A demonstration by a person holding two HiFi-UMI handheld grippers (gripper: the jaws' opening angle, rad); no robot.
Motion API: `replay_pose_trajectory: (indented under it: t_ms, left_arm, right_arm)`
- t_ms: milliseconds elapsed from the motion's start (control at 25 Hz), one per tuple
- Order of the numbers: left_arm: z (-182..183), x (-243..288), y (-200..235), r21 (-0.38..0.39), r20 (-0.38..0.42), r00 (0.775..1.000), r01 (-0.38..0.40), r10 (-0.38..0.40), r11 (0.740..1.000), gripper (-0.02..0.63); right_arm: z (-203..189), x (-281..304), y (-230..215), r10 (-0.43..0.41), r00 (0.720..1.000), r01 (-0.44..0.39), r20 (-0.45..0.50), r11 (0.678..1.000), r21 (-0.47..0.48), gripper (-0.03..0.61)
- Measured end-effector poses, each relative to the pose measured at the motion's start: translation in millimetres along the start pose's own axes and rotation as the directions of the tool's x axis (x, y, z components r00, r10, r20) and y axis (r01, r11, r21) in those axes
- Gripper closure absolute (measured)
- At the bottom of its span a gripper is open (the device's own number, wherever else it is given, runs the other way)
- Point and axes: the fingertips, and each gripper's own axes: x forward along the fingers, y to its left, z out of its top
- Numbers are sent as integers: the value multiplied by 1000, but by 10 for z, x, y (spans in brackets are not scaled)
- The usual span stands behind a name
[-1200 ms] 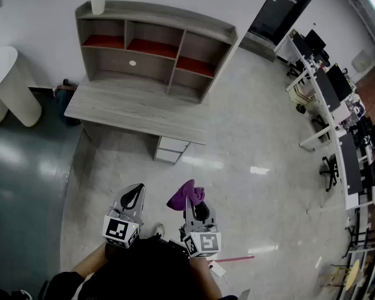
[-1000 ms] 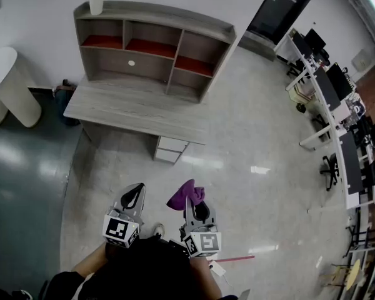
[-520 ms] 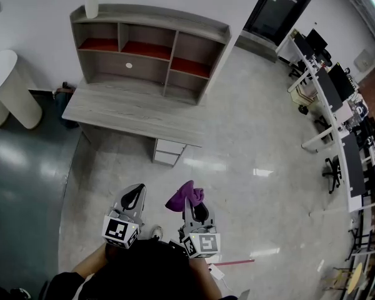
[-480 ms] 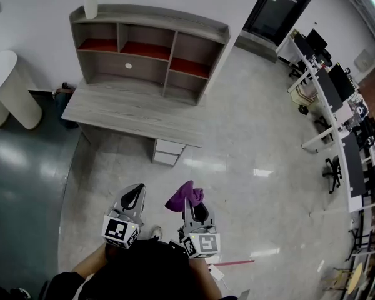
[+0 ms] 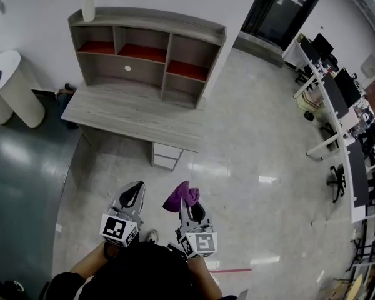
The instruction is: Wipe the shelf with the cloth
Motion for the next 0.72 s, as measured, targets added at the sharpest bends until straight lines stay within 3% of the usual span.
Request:
replay_pose_trajectory:
  t_ms: [400, 720]
  left_arm:
    - [66, 504, 249, -32, 5, 1000, 6, -6, 999, 609]
    - [167, 1151, 763, -35, 16, 999, 29, -28, 999, 609]
  right_arm:
    - [87, 459, -234, -16, 1000, 16, 11, 1000, -11, 497]
    - [225, 1195, -416, -46, 999, 46, 15, 999, -27, 497]
